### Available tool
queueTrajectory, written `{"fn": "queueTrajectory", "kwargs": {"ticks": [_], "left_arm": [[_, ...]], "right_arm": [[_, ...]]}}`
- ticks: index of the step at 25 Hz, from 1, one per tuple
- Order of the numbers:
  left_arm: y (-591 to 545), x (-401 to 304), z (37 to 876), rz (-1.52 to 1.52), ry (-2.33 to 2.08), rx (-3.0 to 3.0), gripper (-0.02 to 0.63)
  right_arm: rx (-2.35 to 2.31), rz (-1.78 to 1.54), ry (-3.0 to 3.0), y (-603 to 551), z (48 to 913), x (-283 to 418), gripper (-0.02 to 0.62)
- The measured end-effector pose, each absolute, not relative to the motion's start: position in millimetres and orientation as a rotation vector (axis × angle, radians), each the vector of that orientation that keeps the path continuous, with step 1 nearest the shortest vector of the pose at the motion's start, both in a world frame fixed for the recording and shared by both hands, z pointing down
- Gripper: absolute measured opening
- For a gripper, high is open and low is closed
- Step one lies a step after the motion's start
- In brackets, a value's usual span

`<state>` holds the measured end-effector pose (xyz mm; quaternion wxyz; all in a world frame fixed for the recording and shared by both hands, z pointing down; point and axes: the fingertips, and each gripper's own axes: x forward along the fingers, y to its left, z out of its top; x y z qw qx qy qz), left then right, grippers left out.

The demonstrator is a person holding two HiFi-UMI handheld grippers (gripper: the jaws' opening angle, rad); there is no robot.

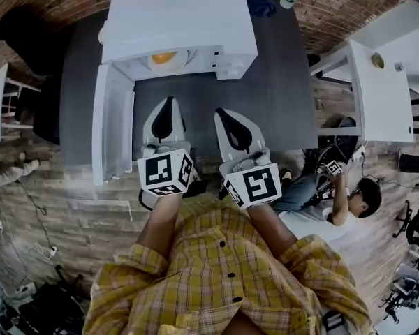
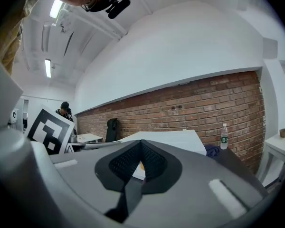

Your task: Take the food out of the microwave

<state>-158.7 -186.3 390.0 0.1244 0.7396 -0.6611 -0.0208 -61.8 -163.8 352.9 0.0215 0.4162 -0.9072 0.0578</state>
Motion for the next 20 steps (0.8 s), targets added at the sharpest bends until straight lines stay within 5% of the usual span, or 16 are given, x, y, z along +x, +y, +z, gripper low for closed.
{"fn": "queueTrajectory", "kwargs": {"ticks": [20], "left_arm": [[-255, -192, 491, -0.306, -1.578, 1.902, 0.065]], "right_arm": [[1.377, 0.211, -2.709, -184, 376, -75, 0.006]]}}
